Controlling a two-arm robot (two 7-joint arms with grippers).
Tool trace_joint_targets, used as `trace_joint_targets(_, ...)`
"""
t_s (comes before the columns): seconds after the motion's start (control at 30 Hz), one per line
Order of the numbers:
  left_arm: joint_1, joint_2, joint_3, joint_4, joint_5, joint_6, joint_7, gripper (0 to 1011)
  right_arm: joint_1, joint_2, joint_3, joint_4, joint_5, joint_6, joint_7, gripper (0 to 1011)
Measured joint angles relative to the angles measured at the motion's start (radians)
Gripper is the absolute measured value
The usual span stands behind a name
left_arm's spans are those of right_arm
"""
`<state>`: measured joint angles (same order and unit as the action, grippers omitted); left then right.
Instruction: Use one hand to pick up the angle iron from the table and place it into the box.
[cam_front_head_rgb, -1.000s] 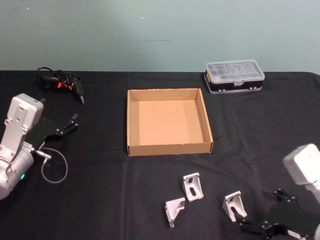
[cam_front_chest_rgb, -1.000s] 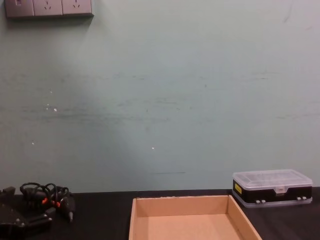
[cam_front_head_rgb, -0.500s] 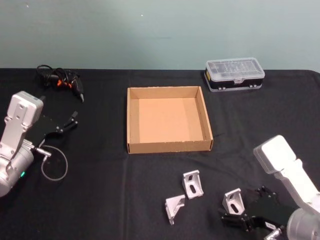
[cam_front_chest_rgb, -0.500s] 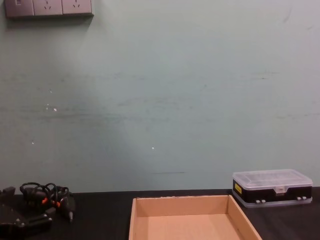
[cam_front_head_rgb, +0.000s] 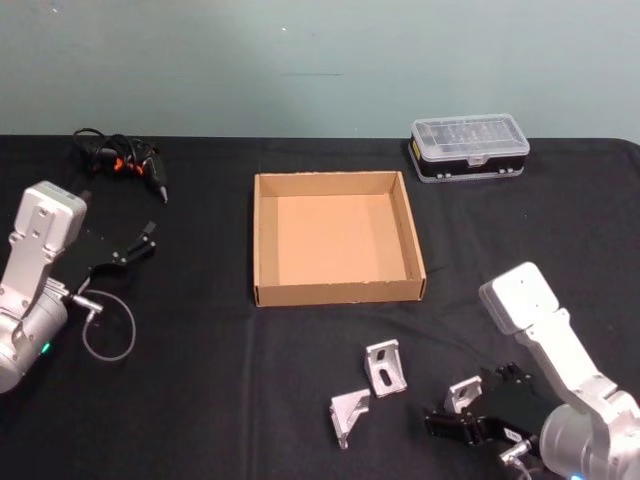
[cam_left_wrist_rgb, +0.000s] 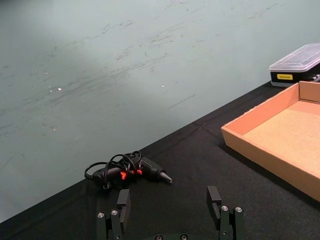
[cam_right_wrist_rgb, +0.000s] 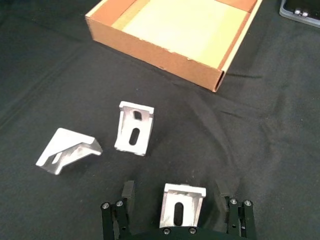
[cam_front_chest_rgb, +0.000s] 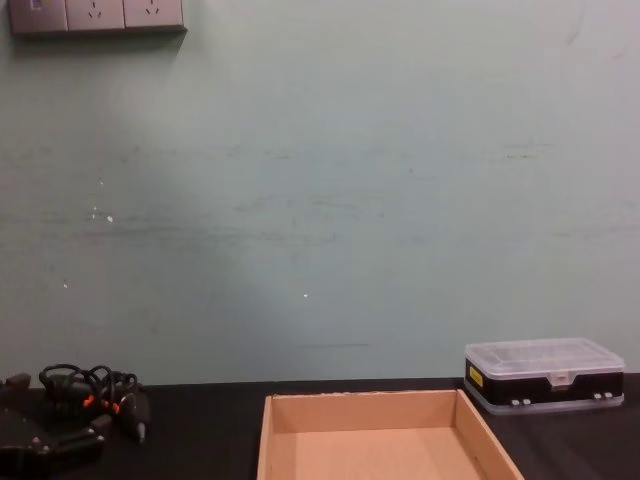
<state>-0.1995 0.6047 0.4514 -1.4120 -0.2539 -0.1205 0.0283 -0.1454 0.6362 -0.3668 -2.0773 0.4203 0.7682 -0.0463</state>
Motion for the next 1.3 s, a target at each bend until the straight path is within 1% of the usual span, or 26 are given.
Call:
trace_joint_targets(0.07, 0.000, 0.000, 0.000, 0.000, 0.000, 0.000, 0.000, 1000, 0.004, -0.009, -0.002, 0.007, -0.005, 0.001, -0.004, 1002)
trace_joint_targets(0.13, 0.000, 0.000, 0.000, 0.000, 0.000, 0.000, 0.000, 1000, 0.010, -0.027, -0.002, 0.020, -0.014, 0.002, -0.009, 1002)
trace_joint_targets(0.17, 0.000, 0.000, 0.000, 0.000, 0.000, 0.000, 0.000, 1000, 0.010, -0.027, -0.002, 0.020, -0.014, 0.002, -0.009, 1002)
trace_joint_targets(0.27, 0.000, 0.000, 0.000, 0.000, 0.000, 0.000, 0.000, 1000, 0.010, -0.046, 0.003, 0.030, -0.024, 0.002, -0.016, 1002)
trace_joint_targets(0.4, 0.000, 0.000, 0.000, 0.000, 0.000, 0.000, 0.000, 1000, 0.008, -0.060, 0.009, 0.036, -0.030, -0.002, -0.018, 1002)
trace_joint_targets(0.53, 0.000, 0.000, 0.000, 0.000, 0.000, 0.000, 0.000, 1000, 0.002, -0.063, 0.010, 0.042, -0.045, -0.022, -0.017, 1002)
trace_joint_targets(0.9, 0.000, 0.000, 0.000, 0.000, 0.000, 0.000, 0.000, 1000, 0.003, -0.063, 0.011, 0.040, -0.041, -0.019, -0.015, 998)
trace_joint_targets(1.0, 0.000, 0.000, 0.000, 0.000, 0.000, 0.000, 0.000, 1000, 0.003, -0.062, 0.011, 0.039, -0.040, -0.018, -0.015, 946)
trace_joint_targets(1.03, 0.000, 0.000, 0.000, 0.000, 0.000, 0.000, 0.000, 1000, 0.003, -0.062, 0.012, 0.039, -0.040, -0.018, -0.015, 907)
trace_joint_targets(1.07, 0.000, 0.000, 0.000, 0.000, 0.000, 0.000, 0.000, 1000, 0.003, -0.062, 0.012, 0.039, -0.040, -0.017, -0.015, 907)
trace_joint_targets(1.13, 0.000, 0.000, 0.000, 0.000, 0.000, 0.000, 0.000, 1000, 0.003, -0.062, 0.012, 0.039, -0.039, -0.017, -0.015, 837)
trace_joint_targets(1.17, 0.000, 0.000, 0.000, 0.000, 0.000, 0.000, 0.000, 1000, 0.003, -0.062, 0.012, 0.039, -0.039, -0.017, -0.015, 837)
trace_joint_targets(1.2, 0.000, 0.000, 0.000, 0.000, 0.000, 0.000, 0.000, 1000, 0.003, -0.062, 0.012, 0.039, -0.039, -0.016, -0.015, 802)
trace_joint_targets(1.23, 0.000, 0.000, 0.000, 0.000, 0.000, 0.000, 0.000, 1000, 0.003, -0.062, 0.012, 0.039, -0.038, -0.016, -0.015, 734)
trace_joint_targets(1.27, 0.000, 0.000, 0.000, 0.000, 0.000, 0.000, 0.000, 1000, 0.003, -0.062, 0.012, 0.039, -0.038, -0.016, -0.015, 734)
trace_joint_targets(1.3, 0.000, 0.000, 0.000, 0.000, 0.000, 0.000, 0.000, 1000, 0.003, -0.062, 0.012, 0.038, -0.038, -0.016, -0.014, 692)
